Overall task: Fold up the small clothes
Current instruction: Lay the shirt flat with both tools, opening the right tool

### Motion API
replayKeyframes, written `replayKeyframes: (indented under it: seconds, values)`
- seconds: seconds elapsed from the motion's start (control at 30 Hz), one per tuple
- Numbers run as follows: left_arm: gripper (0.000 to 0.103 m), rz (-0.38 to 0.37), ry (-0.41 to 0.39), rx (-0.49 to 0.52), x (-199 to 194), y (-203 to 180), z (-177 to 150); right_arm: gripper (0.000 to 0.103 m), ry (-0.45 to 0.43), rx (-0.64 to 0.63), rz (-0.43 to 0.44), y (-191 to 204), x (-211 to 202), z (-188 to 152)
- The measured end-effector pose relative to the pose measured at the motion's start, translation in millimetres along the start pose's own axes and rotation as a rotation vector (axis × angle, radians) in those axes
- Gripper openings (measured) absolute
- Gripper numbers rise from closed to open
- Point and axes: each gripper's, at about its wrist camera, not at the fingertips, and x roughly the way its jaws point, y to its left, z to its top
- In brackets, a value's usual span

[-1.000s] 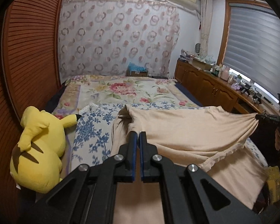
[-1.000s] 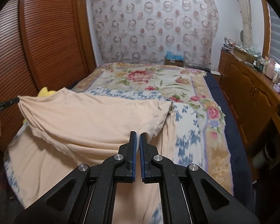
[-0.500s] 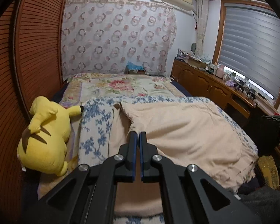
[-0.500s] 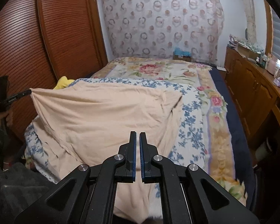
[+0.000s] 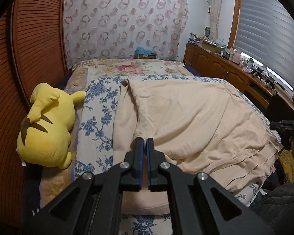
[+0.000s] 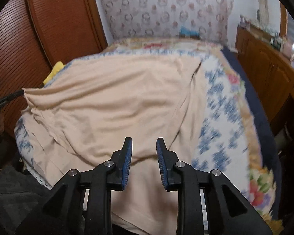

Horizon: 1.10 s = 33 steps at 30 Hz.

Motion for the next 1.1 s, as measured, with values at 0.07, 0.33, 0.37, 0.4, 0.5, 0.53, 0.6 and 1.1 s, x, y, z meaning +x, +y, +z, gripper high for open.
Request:
replayKeyframes:
  seconds: [0.07, 0.33, 0.37, 0.4, 0.5, 0.53, 0.6, 1.1]
  values:
    - [0.0, -0.002, 0.007, 0.0, 3, -1, -2, 0.028, 0.013, -0.001, 0.002, 4, 5, -5]
    - [0.0, 0.0, 0.024, 0.004, 12, -5, -7, 0.04, 0.069, -0.006, -0.026, 19, 26, -11]
    - [0.0, 0.0, 0.027, 0.003, 13, -5, -8, 0.04, 0.065, -0.002, -0.04, 19, 28, -10]
    - [0.0, -0.004, 0.031, 0.002, 15, -5, -9, 0.04, 0.062, 0.007, -0.045, 18, 28, -9]
    - [0.0, -0.01, 0.036, 0.0, 17, -5, -12, 0.039, 0.048, 0.023, -0.056, 19, 31, -6]
    - [0.0, -0.009, 0.035, -0.001, 18, -5, -12, 0.034, 0.043, 0.017, -0.068, 19, 32, -5]
    - [0.0, -0.012, 0.034, -0.001, 18, -6, -12, 0.014, 0.038, 0.008, -0.083, 18, 33, -4]
    - [0.0, -0.024, -0.051, 0.003, -35, -7, 2, 0.0, -0.077, 0.044, -0.023, -14, -64, 13]
